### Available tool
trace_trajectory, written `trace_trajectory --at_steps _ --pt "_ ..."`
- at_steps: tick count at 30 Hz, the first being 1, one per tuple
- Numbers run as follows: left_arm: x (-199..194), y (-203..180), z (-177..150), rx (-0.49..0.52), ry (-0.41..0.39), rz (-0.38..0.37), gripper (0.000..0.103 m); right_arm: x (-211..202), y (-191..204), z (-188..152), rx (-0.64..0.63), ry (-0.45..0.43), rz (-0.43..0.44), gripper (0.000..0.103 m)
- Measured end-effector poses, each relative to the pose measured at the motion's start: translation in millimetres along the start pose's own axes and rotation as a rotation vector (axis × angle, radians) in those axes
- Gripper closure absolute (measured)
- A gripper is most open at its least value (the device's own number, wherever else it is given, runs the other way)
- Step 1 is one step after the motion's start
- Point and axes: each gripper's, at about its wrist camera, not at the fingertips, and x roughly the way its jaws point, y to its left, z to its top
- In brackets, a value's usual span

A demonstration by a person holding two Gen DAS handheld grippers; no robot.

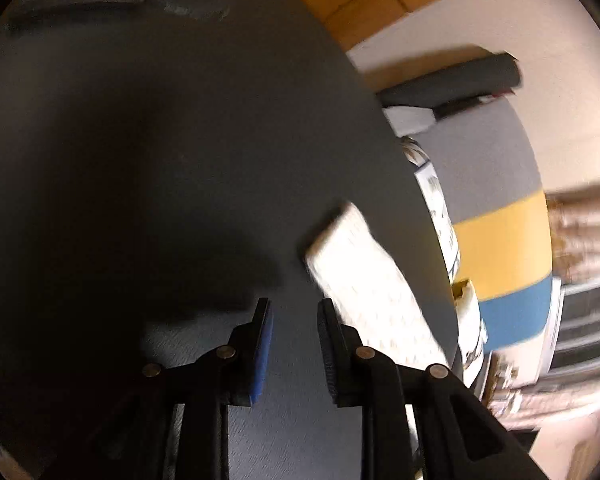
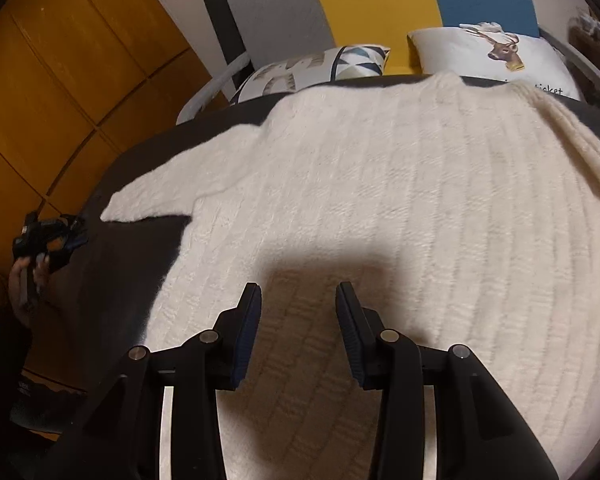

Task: Fold clothes
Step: 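Grasp the sweater side edge with the left gripper and fold it inward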

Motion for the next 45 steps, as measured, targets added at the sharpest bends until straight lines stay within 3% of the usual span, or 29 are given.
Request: trace_trajectory --at_steps 6,11,13,15,20,28,31,34,39,42,45 --pt "31 -12 18 -0.051 0.024 -0.048 0.078 7 -2 7 0.012 0.005 -0.004 0.061" --pt "42 -24 24 -0.041 0.013 -0.028 0.078 12 2 21 -0.017 0.001 -0.002 0.061" --pt "42 -32 21 -0.002 -0.023 0.016 0.097 16 5 30 -0.036 0.001 -0.006 0.061" --pt "36 -38 11 0.047 -0.07 0.035 0.098 22 10 41 -0.061 0.0 -0.015 0.061" --pt "-20 -50 -32 0.14 -0.252 -0.029 0.098 42 28 77 -0.132 -0.011 -0.048 0.061" --pt "-21 -4 -54 0.086 -0.264 0.136 0.098 111 32 128 -0.136 0.041 -0.103 0.061" --pt "-15 7 -59 0.071 -0.253 0.158 0.098 126 34 135 -0.164 0.039 -0.146 0.061" --pt "-35 35 -76 0.086 -0.263 0.179 0.098 133 39 140 -0.198 0.036 -0.174 0.061" --pt "-56 38 -80 0.024 -0.249 0.156 0.096 122 40 143 -0.198 0.071 -0.146 0.061" --pt "-74 20 -87 0.104 -0.304 0.15 0.096 96 57 125 -0.275 0.056 -0.034 0.061" --pt "-87 -1 -95 0.2 -0.347 0.15 0.091 83 76 96 -0.385 0.093 0.022 0.061"
